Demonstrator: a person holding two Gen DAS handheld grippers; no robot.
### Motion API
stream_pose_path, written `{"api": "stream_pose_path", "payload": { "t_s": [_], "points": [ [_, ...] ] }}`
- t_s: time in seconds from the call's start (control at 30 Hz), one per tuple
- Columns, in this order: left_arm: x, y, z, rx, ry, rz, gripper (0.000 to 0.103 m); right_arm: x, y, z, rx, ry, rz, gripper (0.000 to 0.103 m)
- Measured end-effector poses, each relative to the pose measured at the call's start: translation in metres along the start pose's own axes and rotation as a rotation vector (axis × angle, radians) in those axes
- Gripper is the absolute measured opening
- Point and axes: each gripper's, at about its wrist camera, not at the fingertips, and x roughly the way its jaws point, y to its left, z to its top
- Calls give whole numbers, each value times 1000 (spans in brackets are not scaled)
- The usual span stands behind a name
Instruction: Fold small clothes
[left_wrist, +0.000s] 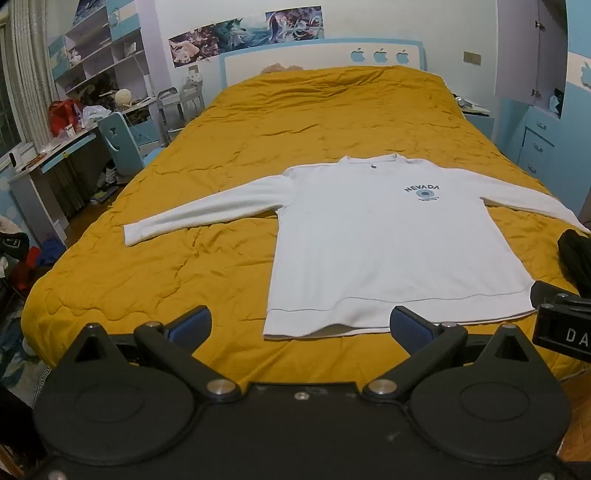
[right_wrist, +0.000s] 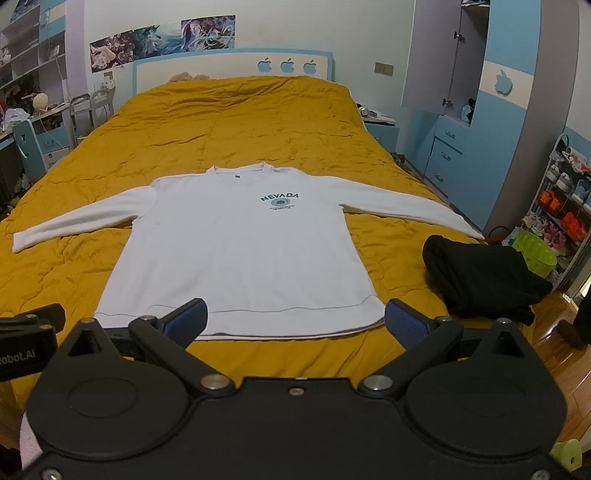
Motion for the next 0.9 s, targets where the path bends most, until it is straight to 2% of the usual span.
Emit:
{"api": "stream_pose_path", "payload": {
  "t_s": [0.9],
  "points": [
    [0,0,0,9,-4,0,103,0,-1,1,-2,-3,-3,103]
  ]
}}
